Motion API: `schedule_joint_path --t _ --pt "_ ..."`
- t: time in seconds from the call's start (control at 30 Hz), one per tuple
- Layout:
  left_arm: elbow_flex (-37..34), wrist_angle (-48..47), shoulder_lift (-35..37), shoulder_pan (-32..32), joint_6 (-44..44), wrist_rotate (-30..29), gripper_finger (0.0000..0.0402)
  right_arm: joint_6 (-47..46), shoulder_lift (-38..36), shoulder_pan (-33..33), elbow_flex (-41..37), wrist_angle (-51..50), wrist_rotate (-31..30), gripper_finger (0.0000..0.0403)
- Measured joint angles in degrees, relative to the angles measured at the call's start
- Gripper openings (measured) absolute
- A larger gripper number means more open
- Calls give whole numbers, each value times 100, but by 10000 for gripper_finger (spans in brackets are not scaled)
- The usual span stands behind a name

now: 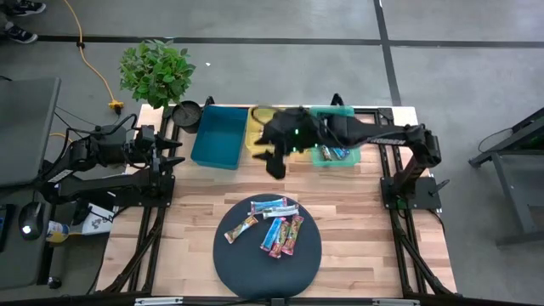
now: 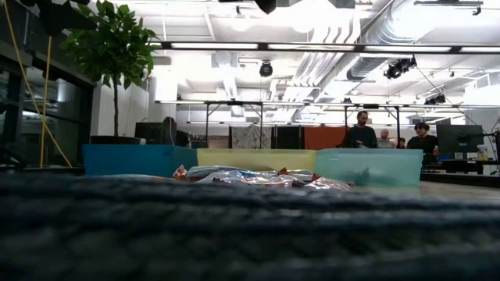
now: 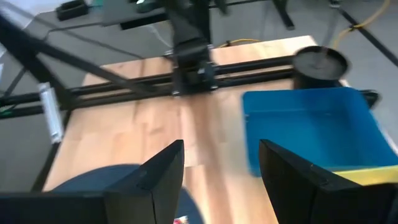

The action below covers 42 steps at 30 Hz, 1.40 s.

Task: Pick and place Granola Bars by type
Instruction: Put the yellow granola bar into the yellow bin

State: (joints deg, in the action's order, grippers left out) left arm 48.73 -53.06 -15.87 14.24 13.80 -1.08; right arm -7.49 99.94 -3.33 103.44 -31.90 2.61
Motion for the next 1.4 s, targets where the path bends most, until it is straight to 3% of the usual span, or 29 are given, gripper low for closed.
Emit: schedule_joint_path --t 0.5,0.7,0.83,0.97,1.13,1.4 --pt "-1 0 0 0 0 0 273 -782 35 1618 -45 -30 -1092 191" --pt "-1 1 1 0 0 1 273 -1409 35 2121 -619 117 -1420 191" --pt "-1 0 0 0 0 1 273 -2372 37 2369 -1344 792 -1675 191" --pt "-2 2 0 0 0 2 273 -3463 42 2457 -2085 2189 -2075 191" --pt "0 2 1 0 0 2 273 -2789 44 2465 -2679 3841 -1911 191" --pt "0 7 1 0 0 2 273 -1209 304 2247 -1894 3224 -1815 191"
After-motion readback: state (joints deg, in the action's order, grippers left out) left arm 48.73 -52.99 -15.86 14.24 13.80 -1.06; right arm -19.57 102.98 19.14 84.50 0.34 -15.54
